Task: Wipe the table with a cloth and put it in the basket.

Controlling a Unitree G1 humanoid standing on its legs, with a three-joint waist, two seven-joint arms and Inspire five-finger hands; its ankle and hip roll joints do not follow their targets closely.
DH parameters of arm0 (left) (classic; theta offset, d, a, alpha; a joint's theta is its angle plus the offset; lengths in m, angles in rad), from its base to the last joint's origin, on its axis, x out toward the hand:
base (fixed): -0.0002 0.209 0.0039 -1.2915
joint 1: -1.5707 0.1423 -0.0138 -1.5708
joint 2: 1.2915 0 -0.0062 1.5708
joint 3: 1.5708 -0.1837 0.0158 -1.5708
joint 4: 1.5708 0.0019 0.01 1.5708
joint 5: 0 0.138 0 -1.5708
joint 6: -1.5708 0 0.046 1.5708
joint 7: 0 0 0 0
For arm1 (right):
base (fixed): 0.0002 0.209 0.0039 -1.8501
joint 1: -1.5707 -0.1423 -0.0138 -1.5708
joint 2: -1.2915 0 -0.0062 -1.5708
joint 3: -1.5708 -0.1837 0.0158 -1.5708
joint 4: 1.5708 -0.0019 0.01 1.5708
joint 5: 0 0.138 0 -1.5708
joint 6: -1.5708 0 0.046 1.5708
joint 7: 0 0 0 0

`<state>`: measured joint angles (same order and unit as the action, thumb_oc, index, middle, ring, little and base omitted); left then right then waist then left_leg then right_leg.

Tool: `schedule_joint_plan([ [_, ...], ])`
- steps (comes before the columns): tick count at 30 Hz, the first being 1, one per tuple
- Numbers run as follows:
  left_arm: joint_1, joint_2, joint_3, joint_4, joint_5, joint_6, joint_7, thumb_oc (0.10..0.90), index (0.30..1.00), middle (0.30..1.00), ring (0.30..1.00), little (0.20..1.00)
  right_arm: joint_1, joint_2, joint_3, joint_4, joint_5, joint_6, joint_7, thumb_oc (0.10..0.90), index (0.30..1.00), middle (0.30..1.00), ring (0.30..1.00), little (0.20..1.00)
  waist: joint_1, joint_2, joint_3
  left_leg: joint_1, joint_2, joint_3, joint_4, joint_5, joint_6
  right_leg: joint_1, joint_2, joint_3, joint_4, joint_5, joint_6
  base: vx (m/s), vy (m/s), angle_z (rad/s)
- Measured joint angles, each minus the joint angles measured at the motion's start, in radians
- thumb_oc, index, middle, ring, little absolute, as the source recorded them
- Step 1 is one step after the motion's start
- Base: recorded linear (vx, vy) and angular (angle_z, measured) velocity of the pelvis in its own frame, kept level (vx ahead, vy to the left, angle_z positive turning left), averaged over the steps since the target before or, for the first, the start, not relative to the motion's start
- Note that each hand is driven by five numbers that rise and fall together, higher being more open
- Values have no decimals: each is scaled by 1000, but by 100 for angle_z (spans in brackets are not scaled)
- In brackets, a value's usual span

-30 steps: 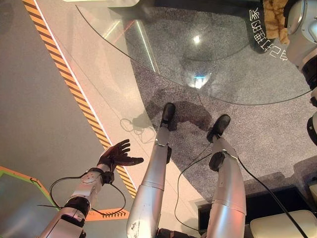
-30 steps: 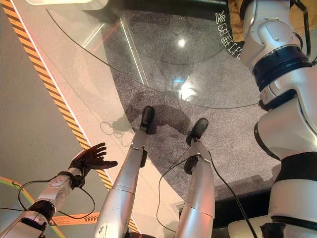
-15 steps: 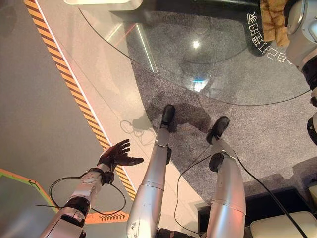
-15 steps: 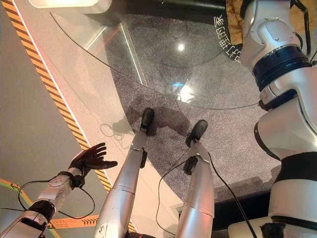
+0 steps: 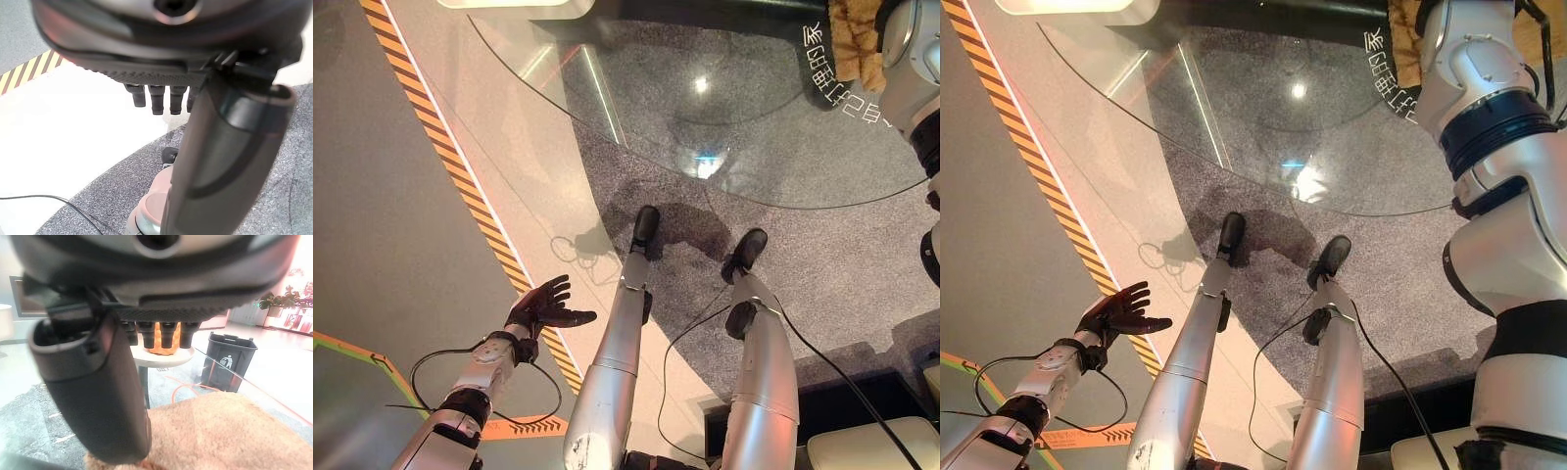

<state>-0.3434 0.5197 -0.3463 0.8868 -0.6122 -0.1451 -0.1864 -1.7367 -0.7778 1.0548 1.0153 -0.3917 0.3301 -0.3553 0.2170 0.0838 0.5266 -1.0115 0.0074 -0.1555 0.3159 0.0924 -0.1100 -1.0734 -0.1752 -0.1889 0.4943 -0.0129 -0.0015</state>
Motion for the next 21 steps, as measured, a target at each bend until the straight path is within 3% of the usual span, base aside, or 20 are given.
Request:
schedule_joint_plan([
  [21, 0, 0, 0, 0, 0, 0, -1, 800, 900, 900, 900, 900, 0, 0, 0, -1, 0, -1, 4, 800, 900, 900, 900, 900, 0, 0, 0, 0, 0, 0, -1, 0, 0, 0, 0, 0, -1, 0, 0, 0, 0, 0],
])
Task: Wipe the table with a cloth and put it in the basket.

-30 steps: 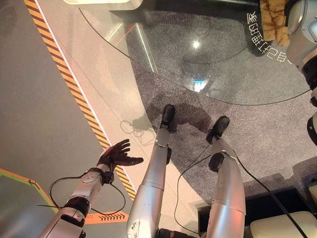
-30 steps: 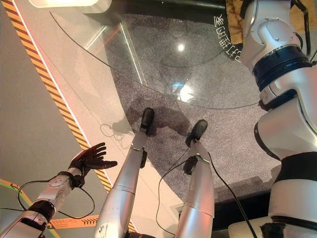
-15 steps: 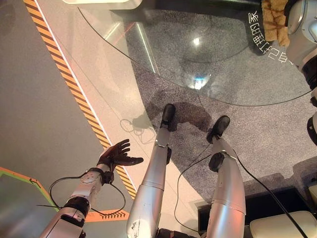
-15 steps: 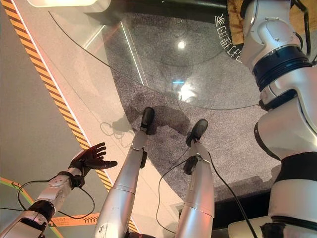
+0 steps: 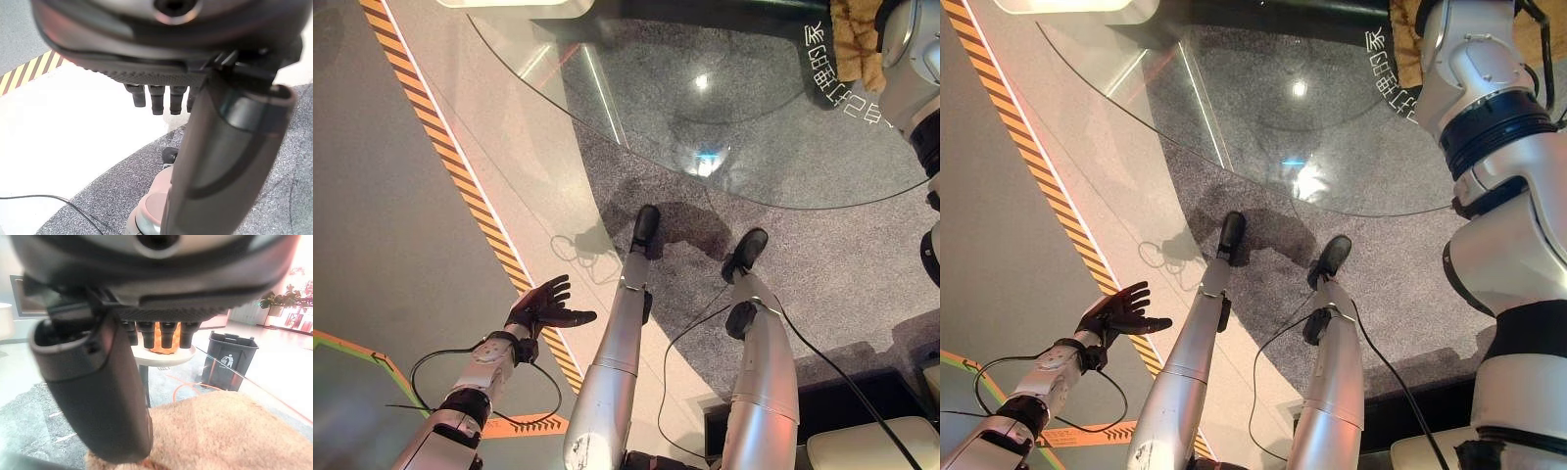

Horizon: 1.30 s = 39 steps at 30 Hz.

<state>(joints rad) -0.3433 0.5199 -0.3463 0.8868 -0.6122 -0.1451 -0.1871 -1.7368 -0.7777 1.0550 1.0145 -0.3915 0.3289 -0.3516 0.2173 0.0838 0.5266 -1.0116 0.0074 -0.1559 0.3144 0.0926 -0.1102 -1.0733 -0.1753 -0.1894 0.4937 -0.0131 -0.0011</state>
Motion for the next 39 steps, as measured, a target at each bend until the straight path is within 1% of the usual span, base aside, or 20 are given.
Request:
schedule_joint_plan([
  [17, 0, 0, 1, 0, 0, 0, -2, 800, 900, 900, 900, 900, -1, 0, 0, -3, 6, -13, 97, 800, 900, 900, 900, 900, 3, 0, 0, -2, -1, -6, -2, 1, -1, 0, -1, -5, 0, -2, 1, 0, 0, 0],
  [25, 0, 0, 2, 0, 0, 0, -4, 800, 900, 900, 900, 900, -1, 0, -16, 12, 97, -8, 160, 800, 900, 900, 900, 900, 3, 0, 0, -2, -1, -6, -3, 1, -2, 0, -2, -5, 1, -2, 2, 0, 0, 0],
  [28, 0, 0, 2, 0, 0, 0, -5, 800, 900, 900, 900, 900, -3, -3, -26, 27, 128, -11, 204, 800, 900, 900, 900, 900, 3, 0, 0, -2, -1, -7, -4, 1, -2, 0, -2, -5, 1, -2, 1, 0, 0, 0],
  [30, 0, 0, 2, 0, 0, 0, -5, 800, 900, 900, 900, 900, -3, -3, -38, 30, 167, -11, 215, 800, 900, 900, 900, 900, 3, 0, 0, -2, -1, -7, -4, 1, -2, 0, -2, -5, 1, -2, 1, 0, 0, 0],
  [32, 0, 0, 2, 0, 0, 1, -5, 800, 900, 900, 900, 900, -4, -3, -69, 37, 204, -15, 220, 800, 900, 900, 900, 900, 2, 0, 0, -2, -1, -7, -4, 1, -2, 0, -2, -5, 1, -2, 1, 0, 0, 0],
  [35, 0, 0, 2, 0, 0, 1, -5, 800, 900, 900, 900, 900, -5, -4, -88, 40, 222, -25, 223, 800, 900, 900, 900, 900, 2, 0, 0, -2, -1, -7, -3, 1, -2, 0, -2, -5, 1, -2, 1, 0, 0, 0],
  [39, 0, 0, 3, -1, 0, 1, -5, 800, 900, 900, 900, 900, -16, -11, -91, 52, 234, -47, 246, 800, 900, 900, 900, 900, 2, 0, 0, -2, -1, -7, -3, 1, -2, 0, -2, -5, 1, -2, 1, 0, 0, 0],
])
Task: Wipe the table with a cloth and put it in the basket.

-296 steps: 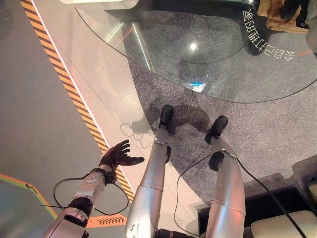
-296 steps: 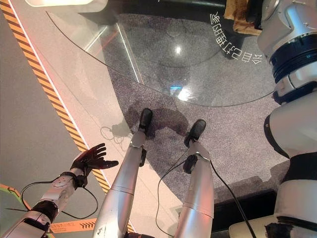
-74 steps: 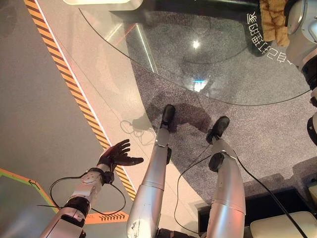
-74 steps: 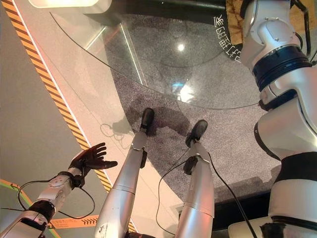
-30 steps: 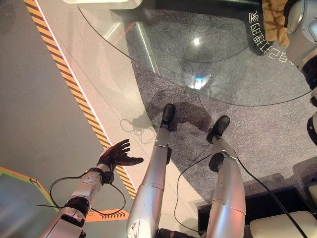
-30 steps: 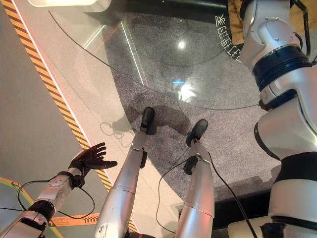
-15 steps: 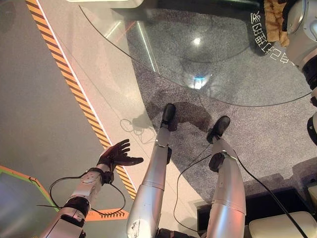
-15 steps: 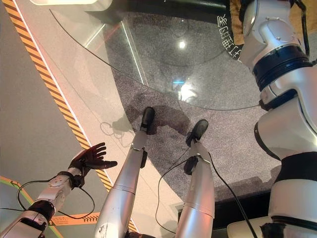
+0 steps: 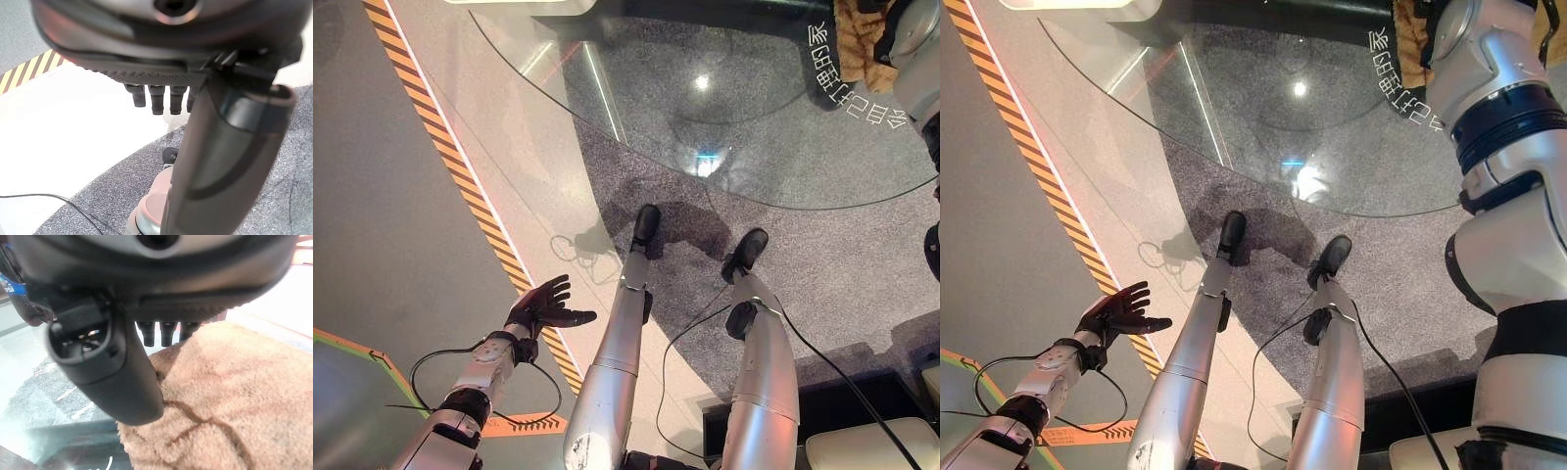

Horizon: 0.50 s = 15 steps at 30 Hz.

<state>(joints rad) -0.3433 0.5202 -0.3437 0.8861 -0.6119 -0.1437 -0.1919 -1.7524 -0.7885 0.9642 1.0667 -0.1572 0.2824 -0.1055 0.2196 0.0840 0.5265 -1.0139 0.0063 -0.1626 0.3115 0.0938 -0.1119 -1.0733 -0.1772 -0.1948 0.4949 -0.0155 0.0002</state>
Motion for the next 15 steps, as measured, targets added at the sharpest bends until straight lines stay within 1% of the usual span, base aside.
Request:
schedule_joint_plan([
  [7, 0, 0, 0, -1, 0, 3, -5, 800, 900, 900, 900, 900, -5, -8, -20, 0, 7, -21, 38, 800, 900, 900, 900, 900, -2, 0, 0, 0, 0, 0, 1, 0, 0, 0, 0, 0, 1, 0, 0, 0, 0, 0],
  [15, 0, 0, 2, -2, 0, 8, -18, 800, 900, 900, 900, 900, -26, -31, -19, -16, -16, -33, 135, 800, 900, 900, 900, 900, -3, 0, 0, 0, 0, 0, 3, 0, 0, 1, 0, 0, 3, 0, 0, 0, 0, 0],
])
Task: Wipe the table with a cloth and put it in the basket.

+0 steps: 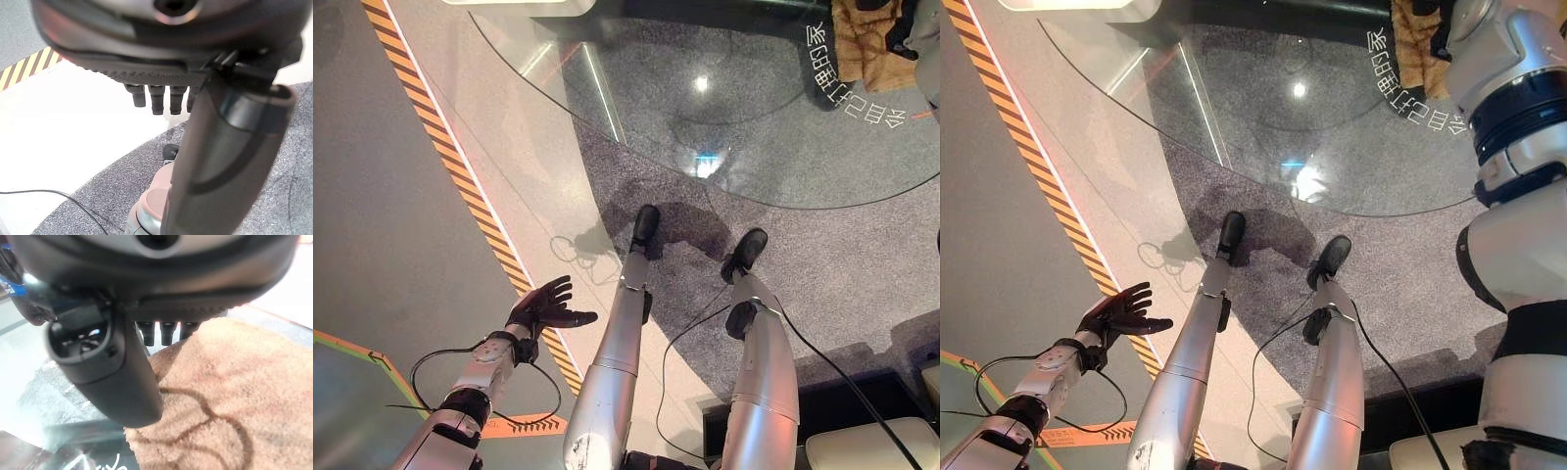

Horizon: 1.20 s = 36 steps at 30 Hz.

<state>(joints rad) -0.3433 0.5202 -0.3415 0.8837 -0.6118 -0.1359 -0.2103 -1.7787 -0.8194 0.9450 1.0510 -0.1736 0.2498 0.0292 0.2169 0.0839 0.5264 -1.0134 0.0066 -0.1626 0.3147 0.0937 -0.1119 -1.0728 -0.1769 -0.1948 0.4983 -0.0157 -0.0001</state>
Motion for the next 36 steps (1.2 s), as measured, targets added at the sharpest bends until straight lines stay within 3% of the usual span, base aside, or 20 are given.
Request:
schedule_joint_plan([
  [17, 0, 1, 0, -2, 1, 5, 0, 800, 900, 900, 900, 900, -29, -5, 8, -8, -23, 0, 142, 800, 900, 900, 900, 900, -2, -1, 0, 9, 0, -1, 5, 0, 0, 12, 1, 0, 1, 1, -1, 0, 0, 0],
  [18, 0, 1, 0, -2, 1, 5, -1, 800, 900, 900, 900, 900, -29, -5, 15, -8, -23, -1, 148, 454, 604, 604, 604, 554, -2, -1, 0, 11, 0, -1, 5, 0, 0, 14, 1, 0, 1, 1, -1, 0, 0, 0],
  [19, 0, 1, 0, -2, 1, 5, 0, 800, 900, 900, 900, 900, -29, -5, 21, -8, -23, -2, 152, 226, 408, 408, 408, 326, -2, -1, 0, 12, 0, -1, 5, 0, 0, 15, 1, 0, 1, 1, -1, 0, 0, 0],
  [20, 0, 1, 0, -2, 1, 5, 0, 800, 900, 900, 900, 900, -29, -5, 22, -8, -23, -3, 157, 100, 300, 300, 300, 200, -3, -1, 0, 12, 0, -1, 5, 0, 0, 15, 1, 0, 1, 1, -1, 0, 0, 0],
  [36, 0, 7, 0, -2, 1, 6, -1, 800, 900, 900, 900, 900, -29, -9, 22, -8, -23, -22, 187, 100, 300, 300, 300, 200, -10, -3, -1, 12, 2, -13, 7, 0, 0, 23, 1, -14, -3, 1, -1, 0, 0, 0],
])
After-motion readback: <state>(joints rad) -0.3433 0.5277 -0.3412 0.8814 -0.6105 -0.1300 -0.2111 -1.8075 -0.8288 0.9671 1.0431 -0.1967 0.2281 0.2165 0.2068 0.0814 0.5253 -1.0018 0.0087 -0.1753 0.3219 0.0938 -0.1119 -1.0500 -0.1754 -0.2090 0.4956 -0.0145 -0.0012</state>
